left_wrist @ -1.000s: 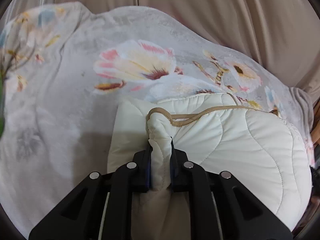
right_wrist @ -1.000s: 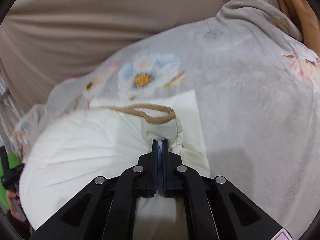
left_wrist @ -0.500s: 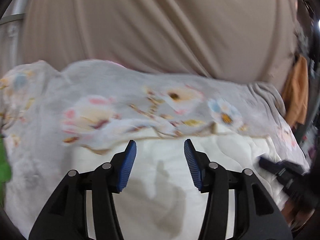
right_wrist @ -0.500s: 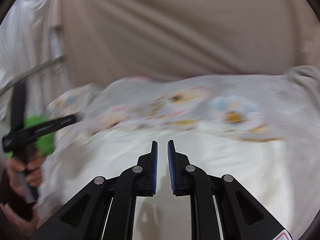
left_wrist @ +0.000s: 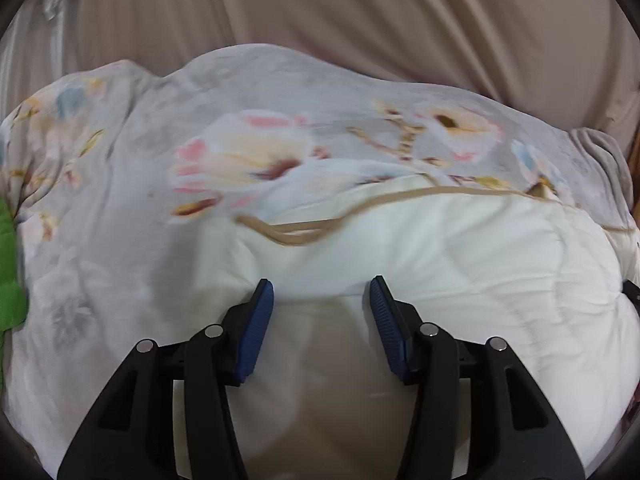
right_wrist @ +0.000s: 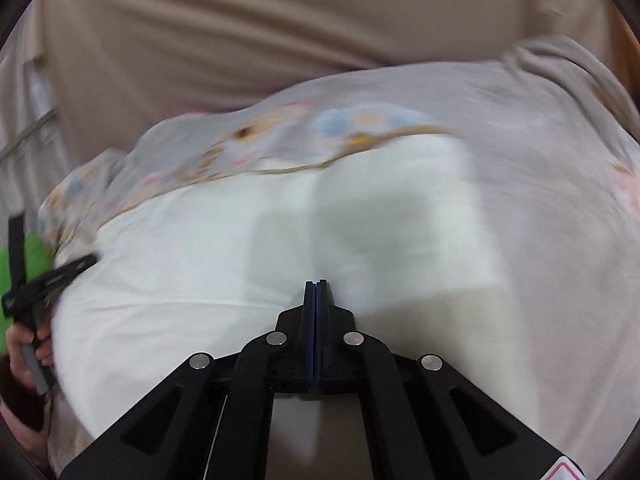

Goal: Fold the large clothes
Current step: 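Grasp the folded edge with both grippers and fold it over again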

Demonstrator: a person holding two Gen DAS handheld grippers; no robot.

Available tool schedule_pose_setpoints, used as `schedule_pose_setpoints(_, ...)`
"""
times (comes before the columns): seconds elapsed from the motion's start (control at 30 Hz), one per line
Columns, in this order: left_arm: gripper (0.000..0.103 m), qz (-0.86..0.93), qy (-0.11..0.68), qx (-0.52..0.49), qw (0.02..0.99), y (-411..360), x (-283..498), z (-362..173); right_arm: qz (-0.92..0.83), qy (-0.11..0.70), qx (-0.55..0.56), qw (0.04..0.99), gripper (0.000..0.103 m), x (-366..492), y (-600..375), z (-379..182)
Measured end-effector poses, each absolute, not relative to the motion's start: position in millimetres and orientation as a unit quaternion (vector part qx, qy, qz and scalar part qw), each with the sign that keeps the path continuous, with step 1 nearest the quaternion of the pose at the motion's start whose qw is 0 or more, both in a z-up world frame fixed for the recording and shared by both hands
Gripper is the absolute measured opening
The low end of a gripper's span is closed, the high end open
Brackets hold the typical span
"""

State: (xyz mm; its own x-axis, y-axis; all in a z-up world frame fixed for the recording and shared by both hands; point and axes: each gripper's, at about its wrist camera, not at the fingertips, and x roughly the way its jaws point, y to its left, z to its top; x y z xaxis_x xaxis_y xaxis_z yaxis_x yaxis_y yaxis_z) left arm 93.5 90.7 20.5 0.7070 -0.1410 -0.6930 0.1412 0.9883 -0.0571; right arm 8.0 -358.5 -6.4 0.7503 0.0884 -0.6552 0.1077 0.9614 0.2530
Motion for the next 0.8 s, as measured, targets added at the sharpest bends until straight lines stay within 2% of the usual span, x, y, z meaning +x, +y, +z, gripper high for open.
schedule_pose_setpoints(0.13, 0.042, -0.079, 0.389, -0.048, 0.917, 115, 99, 27, -0.059, 0.354, 0.196, 0.913, 0.000, -6, -407, -12)
schedule_pose_setpoints(0.17, 0.044, -0.076, 0.383, -0.057, 0.919, 117, 99, 34, -0.063, 0.351, 0.200, 0.913, 0.000, -10, -408, -7)
schedule_pose_setpoints(0.2, 0.047, -0.077, 0.374, -0.071, 0.921, 119, 98, 43, -0.066, 0.346, 0.195, 0.915, 0.006, -9, -407, -2)
schedule_pose_setpoints(0.23, 0.062, -0.072, 0.366, -0.082, 0.924, 121, 98, 51, -0.066, 0.336, 0.186, 0.921, 0.017, -9, -402, 7)
schedule_pose_setpoints(0.27, 0.078, -0.065, 0.359, -0.088, 0.927, 122, 99, 57, -0.068, 0.327, 0.176, 0.926, 0.022, -6, -397, 16)
schedule_pose_setpoints(0.3, 0.082, -0.055, 0.352, -0.092, 0.930, 123, 102, 62, -0.068, 0.321, 0.171, 0.929, 0.033, -1, -393, 20)
schedule_pose_setpoints(0.43, 0.082, -0.045, 0.396, -0.111, 0.911, 125, 134, 50, -0.062, 0.321, 0.166, 0.930, 0.048, 28, -394, 28)
schedule_pose_setpoints(0.5, 0.062, -0.058, 0.428, -0.128, 0.893, 124, 146, 35, -0.061, 0.348, 0.177, 0.919, 0.046, 48, -396, 19)
schedule_pose_setpoints(0.53, 0.040, -0.064, 0.440, -0.130, 0.886, 121, 150, 29, -0.071, 0.366, 0.180, 0.910, 0.020, 60, -396, 11)
schedule_pose_setpoints(0.57, 0.017, -0.063, 0.438, -0.126, 0.888, 118, 150, 28, -0.072, 0.373, 0.179, 0.907, 0.007, 66, -395, 7)
schedule_pose_setpoints(0.63, 0.010, -0.063, 0.417, -0.111, 0.900, 114, 148, 36, -0.056, 0.355, 0.173, 0.917, 0.005, 67, -388, 17)
schedule_pose_setpoints(0.73, 0.008, -0.054, 0.387, -0.101, 0.915, 113, 150, 54, -0.059, 0.294, 0.154, 0.942, 0.005, 58, -381, 47)
schedule_pose_setpoints(0.8, 0.008, -0.043, 0.393, -0.090, 0.914, 110, 160, 51, -0.066, 0.286, 0.159, 0.943, 0.005, 64, -385, 53)
